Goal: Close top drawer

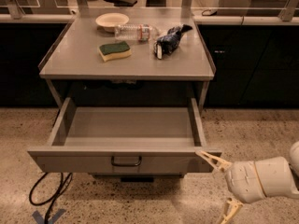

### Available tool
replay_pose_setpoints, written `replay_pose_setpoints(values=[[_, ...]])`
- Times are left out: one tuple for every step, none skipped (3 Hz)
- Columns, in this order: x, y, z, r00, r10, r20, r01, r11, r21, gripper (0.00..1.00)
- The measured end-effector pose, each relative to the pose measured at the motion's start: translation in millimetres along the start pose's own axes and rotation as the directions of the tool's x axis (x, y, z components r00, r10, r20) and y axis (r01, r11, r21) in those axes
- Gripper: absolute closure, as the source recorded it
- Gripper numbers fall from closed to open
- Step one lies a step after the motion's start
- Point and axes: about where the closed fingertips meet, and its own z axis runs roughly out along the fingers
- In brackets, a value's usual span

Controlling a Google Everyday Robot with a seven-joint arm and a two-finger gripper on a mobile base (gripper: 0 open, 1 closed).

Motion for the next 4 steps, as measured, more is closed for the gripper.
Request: replay_pose_setpoints(values=[[1.8,2.2,1.0,1.0,0.006,-0.008,-0.006,1.0,-0.002,0.0],[47.7,0.9,33.2,0.999,0.04,0.012,-0.04,0.9992,0.007,0.0],[48.7,0.6,34.8,0.999,0.042,0.014,-0.042,0.9991,0.008,0.0],[46.1,-15.5,43.4,1.0,0.007,0.011,-0.007,1.0,-0.001,0.0]])
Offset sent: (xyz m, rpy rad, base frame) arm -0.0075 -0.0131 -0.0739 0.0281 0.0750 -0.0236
